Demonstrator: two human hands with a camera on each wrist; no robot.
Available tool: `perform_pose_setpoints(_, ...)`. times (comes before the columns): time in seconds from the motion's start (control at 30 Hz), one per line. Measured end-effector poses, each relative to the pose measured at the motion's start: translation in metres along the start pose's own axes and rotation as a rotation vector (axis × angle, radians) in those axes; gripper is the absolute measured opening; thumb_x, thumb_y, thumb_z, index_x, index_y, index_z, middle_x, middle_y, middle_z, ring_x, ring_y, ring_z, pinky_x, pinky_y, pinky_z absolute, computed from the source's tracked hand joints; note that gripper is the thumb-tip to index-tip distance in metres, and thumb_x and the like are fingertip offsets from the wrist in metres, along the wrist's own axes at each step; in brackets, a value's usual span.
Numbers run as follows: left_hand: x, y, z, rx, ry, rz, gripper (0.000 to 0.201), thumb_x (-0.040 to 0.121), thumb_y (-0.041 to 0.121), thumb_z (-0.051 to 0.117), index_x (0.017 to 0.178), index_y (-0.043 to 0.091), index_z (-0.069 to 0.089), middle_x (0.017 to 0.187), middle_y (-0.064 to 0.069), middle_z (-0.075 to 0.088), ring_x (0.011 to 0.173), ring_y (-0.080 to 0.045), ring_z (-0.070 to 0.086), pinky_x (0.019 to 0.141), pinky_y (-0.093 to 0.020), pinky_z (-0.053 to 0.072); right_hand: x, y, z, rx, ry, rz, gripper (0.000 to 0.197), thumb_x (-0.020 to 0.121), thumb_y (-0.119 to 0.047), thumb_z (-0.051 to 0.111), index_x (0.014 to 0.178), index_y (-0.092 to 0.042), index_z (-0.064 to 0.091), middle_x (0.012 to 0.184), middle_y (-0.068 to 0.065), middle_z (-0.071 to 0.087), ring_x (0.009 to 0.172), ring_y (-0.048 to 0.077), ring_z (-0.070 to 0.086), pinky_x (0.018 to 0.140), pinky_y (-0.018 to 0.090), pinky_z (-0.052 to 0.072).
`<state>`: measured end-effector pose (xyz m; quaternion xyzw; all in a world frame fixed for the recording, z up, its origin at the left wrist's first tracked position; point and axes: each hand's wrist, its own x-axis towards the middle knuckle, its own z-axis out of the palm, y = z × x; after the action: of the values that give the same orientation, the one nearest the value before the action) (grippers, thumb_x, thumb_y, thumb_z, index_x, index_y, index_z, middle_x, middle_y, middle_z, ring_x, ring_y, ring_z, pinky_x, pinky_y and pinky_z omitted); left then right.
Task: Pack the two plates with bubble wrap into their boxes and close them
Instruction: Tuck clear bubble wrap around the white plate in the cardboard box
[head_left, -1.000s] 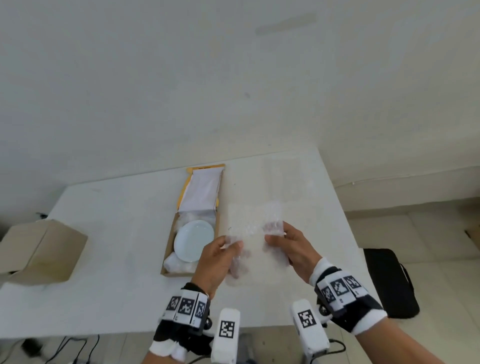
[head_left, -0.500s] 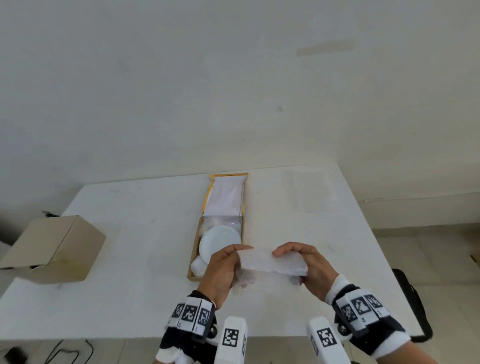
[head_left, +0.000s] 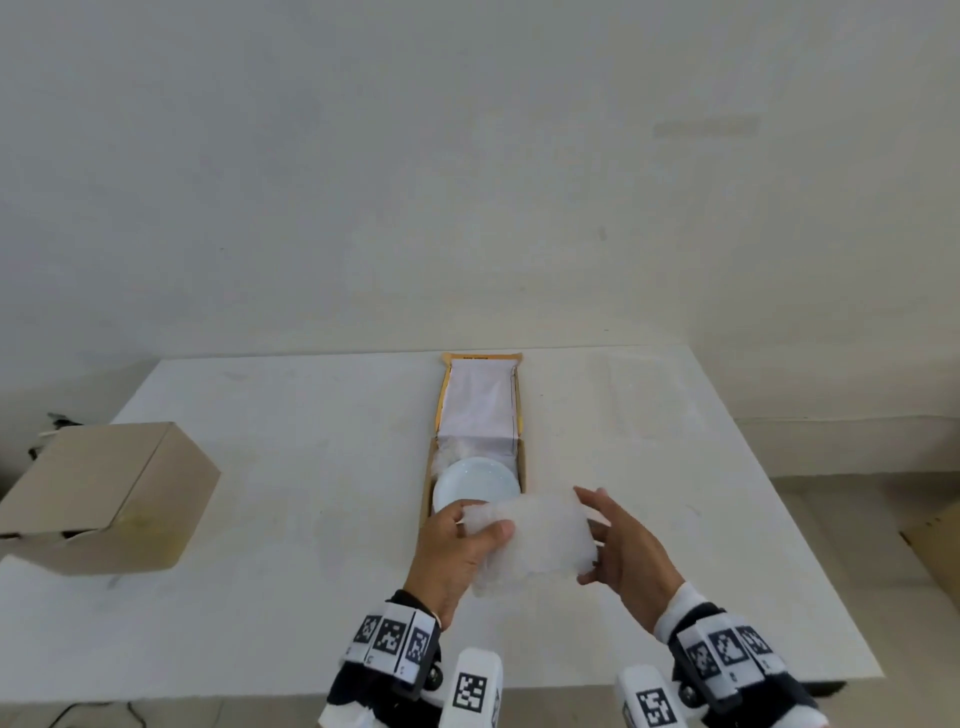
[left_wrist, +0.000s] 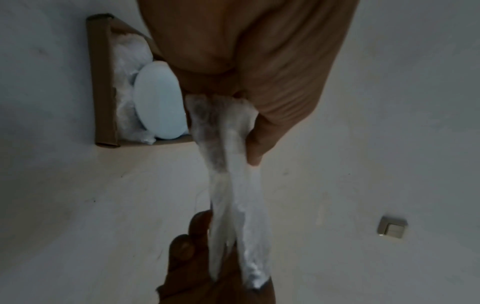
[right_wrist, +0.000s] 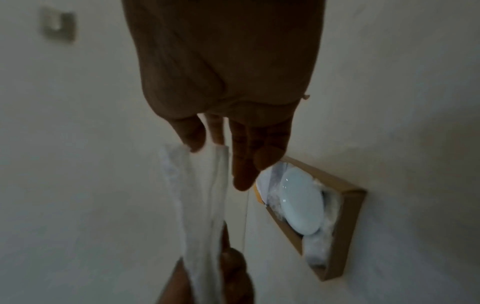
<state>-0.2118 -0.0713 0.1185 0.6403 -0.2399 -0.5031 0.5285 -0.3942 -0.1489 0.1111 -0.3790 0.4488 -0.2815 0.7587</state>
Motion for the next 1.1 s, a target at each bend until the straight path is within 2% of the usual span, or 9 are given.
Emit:
perform_pose_setpoints(0.1,0.004,-0.003,-0.002,-0.048,0.061,0.016,0.02,0.076,0.007,0.074,0.094,0.004,0.065,0.09,-0.013,0.07,0.082,-0.027,0.066,0.073,-0.04,0.055,-0.005,0.009,0.012,0.03,-0.06,0.126,0.057,0.089,-0.059,0.037,0.114,-0.012,0.059,0.088,0.013,0.064,0.065,0.029,0.063,0.05,0.031,0.046)
perform_pose_setpoints(0.2,0.007,-0.006,0.0,-0.052,0.059,0.01,0.015,0.077,0.009,0.073,0.089,0.006,0.064,0.087,-0.01,0.068,0.079,-0.023,0.062,0.072,-0.039,0.053,-0.009,0.019,0.03,-0.037,-0.109,0.061,0.043,0.085,-0.039,0.061,0.108,-0.003,0.062,0.086,0.013,0.066,0.062,0.025,0.063,0.048,0.028,0.046)
perform_pose_setpoints(0.33,0.013,-0.006,0.0,0.009,0.071,0.005,0.012,0.077,0.016,0.073,0.08,0.009,0.064,0.083,-0.013,0.068,0.075,-0.024,0.062,0.068,-0.043,0.054,-0.002,0.023,0.042,-0.14,0.069,-0.069,0.013,0.087,-0.004,0.06,0.096,0.005,0.063,0.072,0.015,0.063,0.048,0.019,0.055,0.041,0.024,0.039)
perform_pose_setpoints(0.57,0.027,-0.004,-0.011,0.107,0.029,-0.054,0.018,0.082,0.016,0.067,0.07,0.003,0.064,0.069,-0.011,0.062,0.056,-0.025,0.053,0.045,-0.028,0.042,0.01,0.024,0.051,-0.353,0.176,-0.153,0.018,0.088,0.0,0.054,0.077,-0.011,0.062,0.047,-0.005,0.047,0.046,0.014,0.039,0.042,0.019,0.033)
perform_pose_setpoints(0.77,0.037,0.001,-0.022,-0.12,-0.04,-0.226,0.022,0.087,0.021,0.056,0.085,0.002,0.066,0.072,-0.011,0.062,0.057,-0.023,0.055,0.041,-0.026,0.038,0.016,0.034,0.053,-1.041,0.097,-0.649,0.05,0.087,-0.001,0.048,0.124,-0.031,0.059,0.073,-0.009,0.034,0.059,0.01,0.04,0.053,0.013,0.035)
perform_pose_setpoints(0.87,0.044,-0.003,-0.029,-0.178,-0.11,-0.29,0.045,0.088,0.046,0.055,0.102,0.004,0.064,0.084,-0.013,0.064,0.07,-0.026,0.061,0.044,-0.029,0.045,0.021,0.029,0.048,-1.284,0.062,-0.848,0.048,0.084,-0.011,0.042,0.125,-0.03,0.059,0.075,-0.007,0.035,0.055,0.01,0.036,0.046,0.016,0.032)
perform_pose_setpoints(0.93,0.047,-0.003,-0.03,-0.1,-0.155,-0.279,0.04,0.085,0.04,0.062,0.098,0.003,0.067,0.083,-0.013,0.066,0.067,-0.023,0.063,0.047,-0.029,0.049,0.028,0.03,0.042,-1.391,0.056,-0.944,0.049,0.082,-0.015,0.039,0.124,-0.029,0.059,0.072,-0.003,0.04,0.055,0.007,0.032,0.045,0.015,0.029)
perform_pose_setpoints(1.0,0.05,-0.003,-0.029,-0.071,-0.189,-0.257,0.02,0.084,0.021,0.066,0.09,0.002,0.068,0.082,-0.013,0.066,0.065,-0.02,0.064,0.052,-0.03,0.053,0.034,0.03,0.035,-1.39,0.038,-0.893,0.051,0.081,-0.015,0.04,0.126,-0.031,0.058,0.075,-0.005,0.044,0.057,0.007,0.033,0.049,0.016,0.034)
perform_pose_setpoints(1.1,0.057,-0.005,-0.028,-0.105,-0.176,-0.245,0.015,0.082,0.004,0.065,0.096,-0.001,0.066,0.091,-0.015,0.066,0.079,-0.025,0.065,0.066,-0.036,0.058,0.039,0.016,0.027,-0.813,-0.076,-0.347,0.048,0.075,-0.009,0.052,0.116,-0.029,0.064,0.083,-0.009,0.052,0.063,0.004,0.047,0.064,0.017,0.041)
